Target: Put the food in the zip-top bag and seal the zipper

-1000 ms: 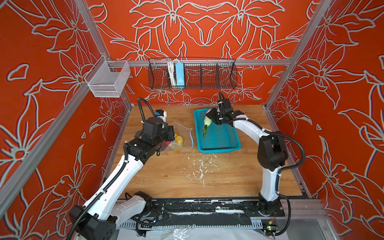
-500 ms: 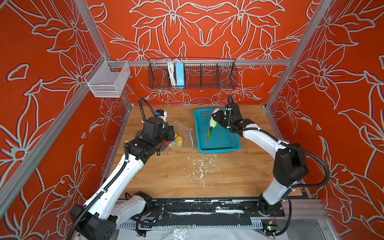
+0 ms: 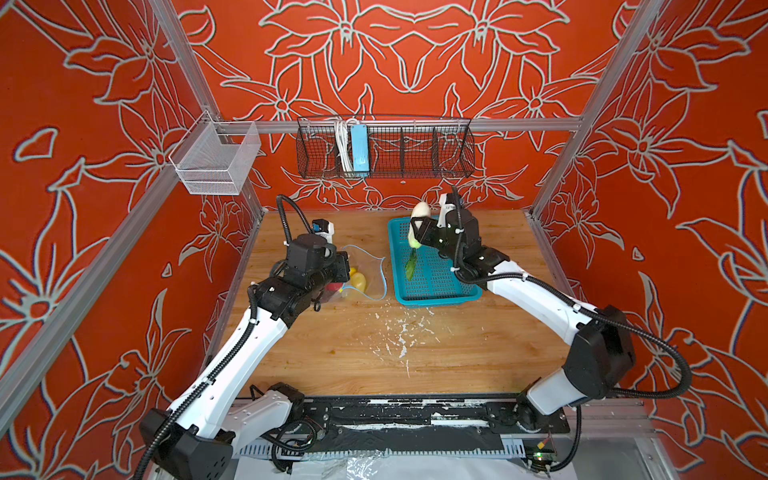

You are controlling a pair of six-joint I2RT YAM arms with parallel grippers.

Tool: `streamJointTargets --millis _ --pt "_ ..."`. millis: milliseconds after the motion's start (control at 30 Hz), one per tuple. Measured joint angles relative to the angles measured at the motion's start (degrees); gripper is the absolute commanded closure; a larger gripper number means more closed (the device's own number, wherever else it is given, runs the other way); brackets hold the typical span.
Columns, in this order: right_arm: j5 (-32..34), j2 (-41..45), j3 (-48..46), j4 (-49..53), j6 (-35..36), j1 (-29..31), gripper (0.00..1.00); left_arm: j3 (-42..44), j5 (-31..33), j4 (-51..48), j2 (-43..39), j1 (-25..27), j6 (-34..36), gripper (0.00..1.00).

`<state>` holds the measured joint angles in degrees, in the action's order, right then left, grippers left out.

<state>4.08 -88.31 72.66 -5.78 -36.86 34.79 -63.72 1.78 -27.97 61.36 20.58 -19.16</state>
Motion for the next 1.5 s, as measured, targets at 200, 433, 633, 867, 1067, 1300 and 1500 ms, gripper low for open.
streamJointTargets --millis 200,433,633,867,1067,1300,1500 --pt "0.98 2.14 -0.52 -3.41 5.68 3.56 0.65 0.00 -0.44 0.00 0.22 0.00 -0.15 1.00" --pt "1.92 2.32 0.70 -4.92 10.78 6.51 0.65 -0.15 -0.42 -0.11 0.85 0.00 -1.09 1.00" --pt "1.84 2.29 1.75 -5.81 11.10 7.08 0.65 -5.18 -0.48 -3.02 3.93 0.00 -2.19 1.00" --pt "1.01 2.29 3.80 -9.07 11.08 7.74 0.65 -8.55 -0.66 -6.16 4.57 0.04 -4.66 1.00" --pt "-0.15 1.62 3.80 -13.79 10.67 8.68 0.65 -8.98 -0.66 -7.96 4.81 0.17 -7.67 1.00" --pt "-1.84 -3.39 7.21 -15.96 8.81 9.64 0.65 -9.03 -0.68 -8.28 4.87 0.52 -9.79 1.00" --pt "-3.10 -5.92 8.20 -18.27 9.18 11.41 0.66 -10.60 -0.79 -9.49 5.57 0.55 -10.51 1.00"
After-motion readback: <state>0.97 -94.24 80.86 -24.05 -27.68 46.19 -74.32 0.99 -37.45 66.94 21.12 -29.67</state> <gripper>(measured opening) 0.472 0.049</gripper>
